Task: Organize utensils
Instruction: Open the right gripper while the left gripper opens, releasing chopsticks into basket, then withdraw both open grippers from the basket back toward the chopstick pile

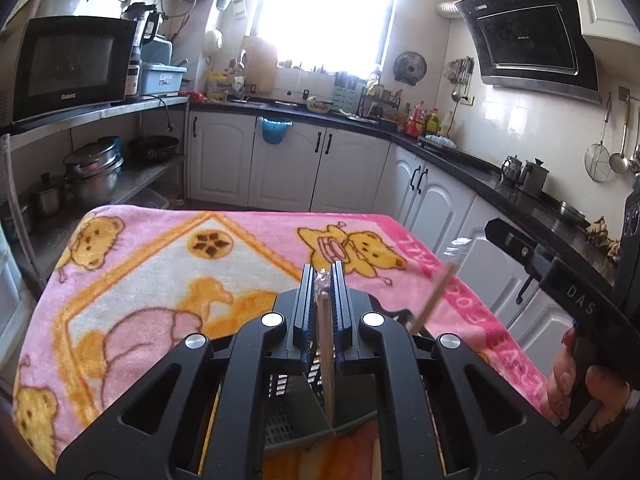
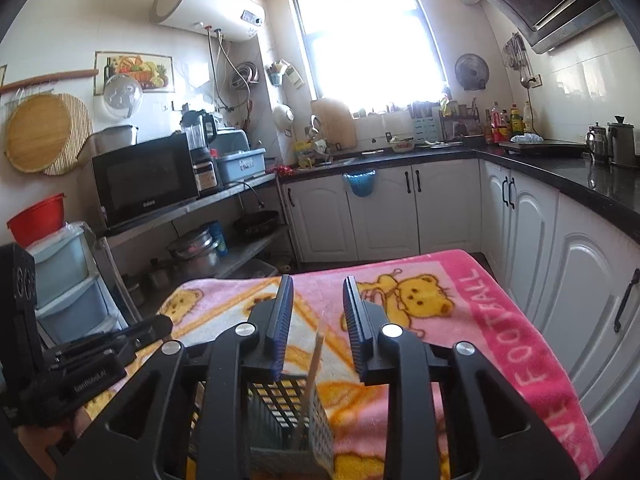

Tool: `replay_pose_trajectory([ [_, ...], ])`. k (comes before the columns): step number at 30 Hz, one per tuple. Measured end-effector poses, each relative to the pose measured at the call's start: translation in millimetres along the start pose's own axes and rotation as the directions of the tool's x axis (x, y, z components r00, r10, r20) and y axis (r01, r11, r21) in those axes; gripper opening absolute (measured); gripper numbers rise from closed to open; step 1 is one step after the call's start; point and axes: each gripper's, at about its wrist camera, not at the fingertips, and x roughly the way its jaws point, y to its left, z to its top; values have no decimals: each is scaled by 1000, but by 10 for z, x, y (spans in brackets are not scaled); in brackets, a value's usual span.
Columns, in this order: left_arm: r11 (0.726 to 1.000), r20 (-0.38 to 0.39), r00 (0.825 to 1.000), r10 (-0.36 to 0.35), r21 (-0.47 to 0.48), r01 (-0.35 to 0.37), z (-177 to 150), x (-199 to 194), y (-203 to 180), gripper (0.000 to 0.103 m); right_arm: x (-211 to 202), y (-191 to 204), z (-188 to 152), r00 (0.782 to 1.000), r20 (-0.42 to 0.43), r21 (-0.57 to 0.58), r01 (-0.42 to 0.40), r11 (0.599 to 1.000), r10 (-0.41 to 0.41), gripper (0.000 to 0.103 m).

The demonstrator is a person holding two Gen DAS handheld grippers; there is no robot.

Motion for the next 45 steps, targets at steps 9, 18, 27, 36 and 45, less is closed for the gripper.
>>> replay_pose_trajectory([
  [9,1000,-27,1000,-2,-19,1,-66,-85,11,35,-130,-35,-130,999,-47,-24,17,1000,-18,37],
  [18,999,-6,1000,13,-48,-14,-80,-344,87,68,-285,-77,-214,996,-90,-25,13,1000,-15,54],
  [27,997,-5,1000,23,-78,-24,-181,-619,205,88,-418,-14,-331,992,-125,-56,3,998,-10,64],
  [36,993,-3,1000,28,-112,-28,-355,-857,312,93,-586,62,-464,989,-148,-71,-19,997,8,70],
  [45,986,-24,999,43,-163,-47,-601,-1039,463,93,-718,134,-662,979,-202,-99,-51,994,30,73],
])
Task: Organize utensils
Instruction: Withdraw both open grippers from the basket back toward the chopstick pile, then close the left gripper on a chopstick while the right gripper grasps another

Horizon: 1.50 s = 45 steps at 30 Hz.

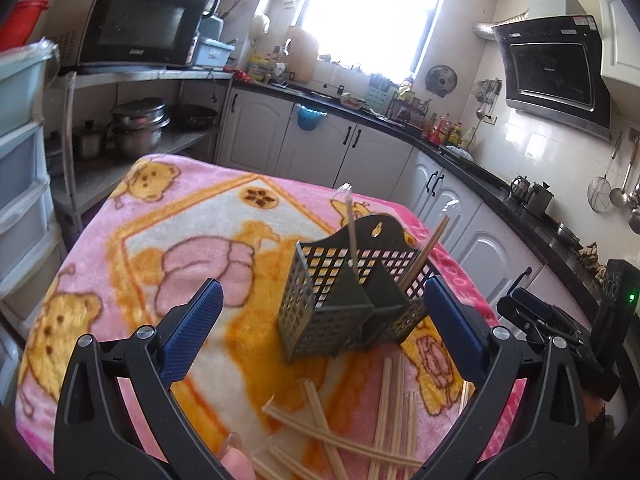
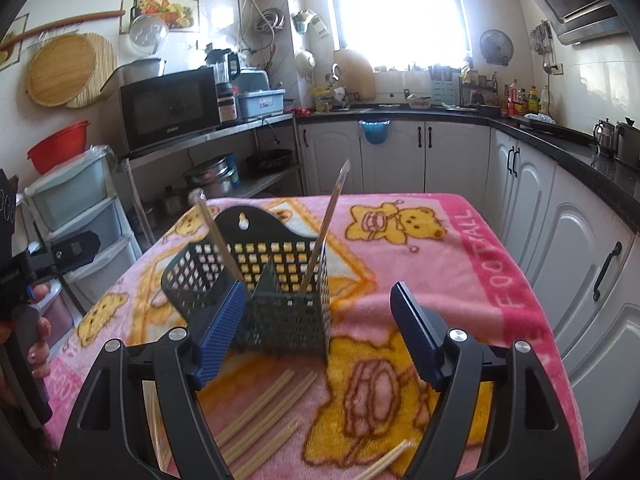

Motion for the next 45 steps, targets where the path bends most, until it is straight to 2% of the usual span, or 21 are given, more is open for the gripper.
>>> replay_pose_trajectory([
  [9,999,-57,998,31,-35,-33,-283,-19,166,93,-50,107,-276,998,-64,-33,-30,999,28,73],
  [24,996,-167,985,34,-81,-48,-715,66,311,93,-41,191,-720,983,-176,-45,-58,997,49,73],
  [34,995,-236,972,5,-92,-27,-919,224,280,93,-16,213,-878,974,-221,-46,-68,997,56,73],
  [43,994,-307,951,-26,-108,-8,-1051,457,296,93,156,169,-1002,959,-278,-14,-66,998,59,72],
  [44,994,-315,949,-27,-112,-9,-1060,488,305,92,188,153,-1016,956,-286,-6,-64,998,60,71],
  [45,994,-322,946,-31,-113,-6,-1064,515,314,88,216,142,-1027,954,-292,-1,-64,998,60,69],
])
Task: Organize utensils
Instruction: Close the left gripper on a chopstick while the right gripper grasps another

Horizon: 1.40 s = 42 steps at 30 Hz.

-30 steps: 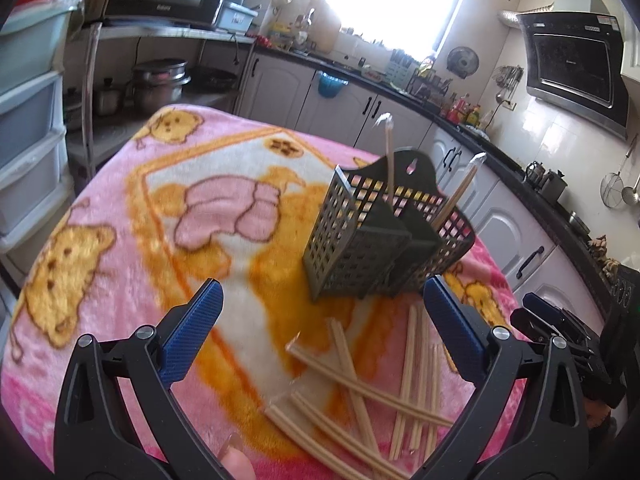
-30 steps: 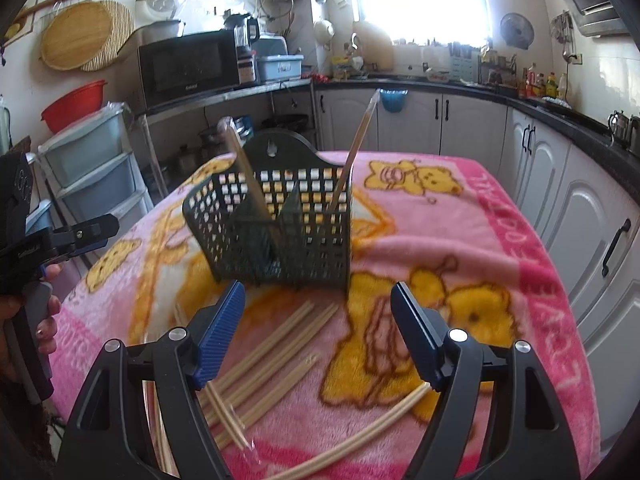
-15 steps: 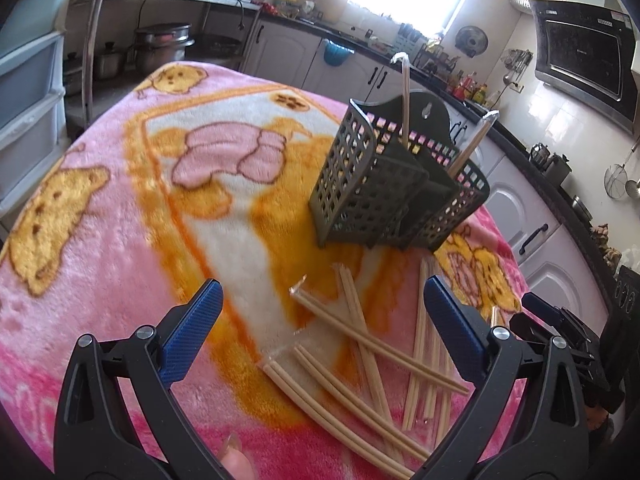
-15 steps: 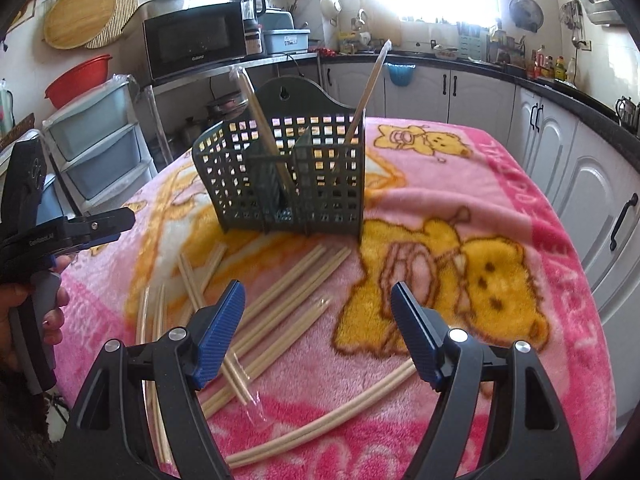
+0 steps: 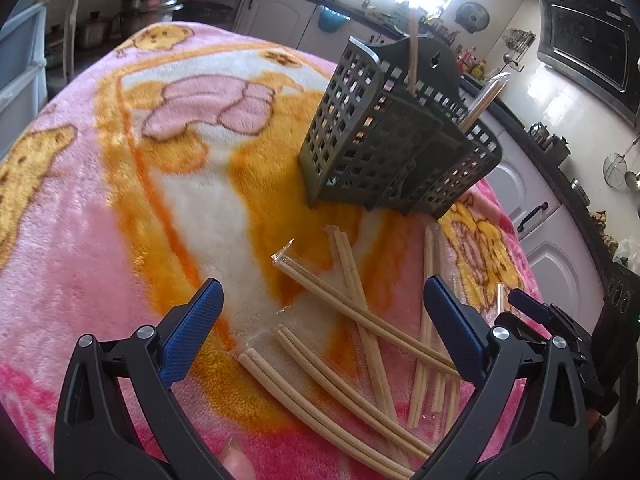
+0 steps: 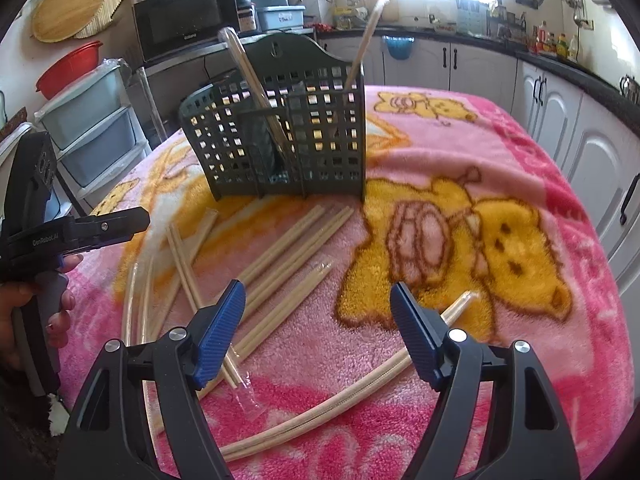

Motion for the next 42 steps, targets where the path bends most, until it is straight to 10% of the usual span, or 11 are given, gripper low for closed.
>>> replay_pose_trajectory([
  [19,995,-68,996,-61,-85,55,189,345,248,15,383,-155,92,996,-89,100,-16,995,25,52],
  [42,998,-52,998,-28,-50,26,269,386,291,6,620,-199,273,993,-118,90,11,996,-1,10],
])
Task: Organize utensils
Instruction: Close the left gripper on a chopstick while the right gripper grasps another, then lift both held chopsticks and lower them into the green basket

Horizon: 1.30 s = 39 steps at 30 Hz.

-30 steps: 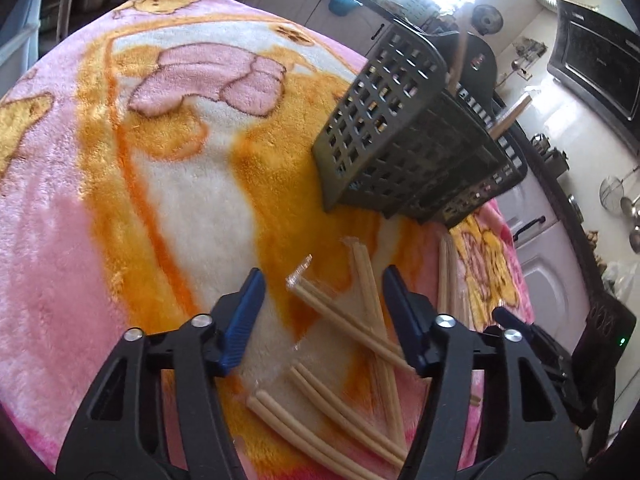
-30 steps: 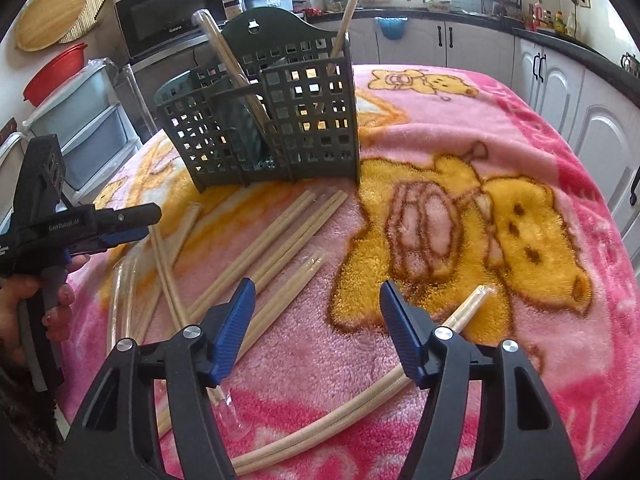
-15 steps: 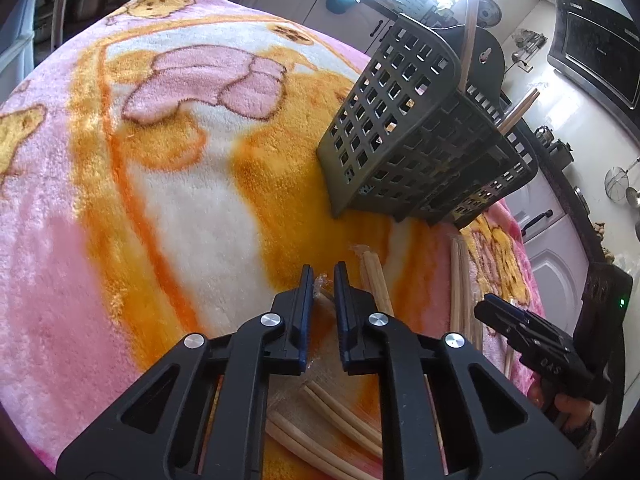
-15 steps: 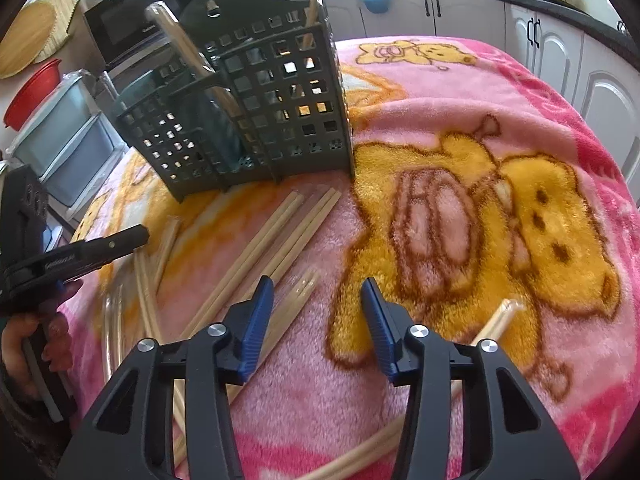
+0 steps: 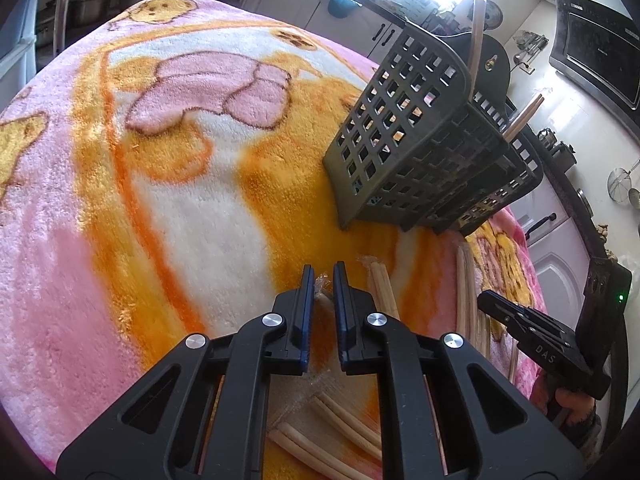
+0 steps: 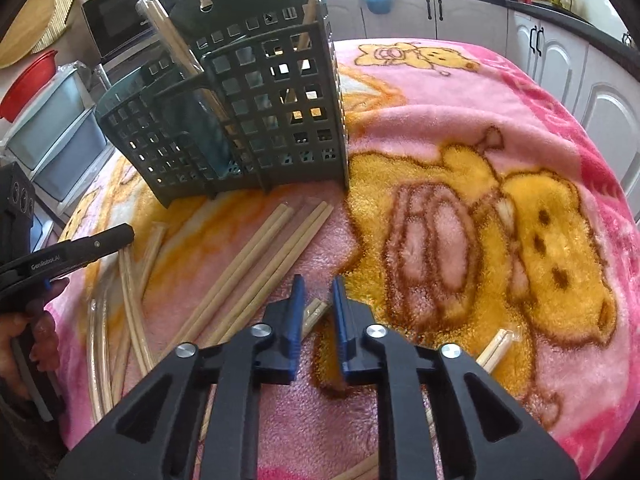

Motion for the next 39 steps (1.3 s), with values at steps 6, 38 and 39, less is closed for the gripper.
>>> replay_pose_trajectory([
  [6,1000,6,1000,-1,-1,1,20,-14,19,6,-71,-73,-16,999,35,27,-5,1000,4,7],
  [38,993,225,972,-63,112,38,263,-785,-447,3,-981,-353,527,937,333,36,97,995,-104,5],
  [39,992,230,971,-66,120,39,265,-806,-479,3,-1008,-320,547,935,340,27,95,995,-98,5],
])
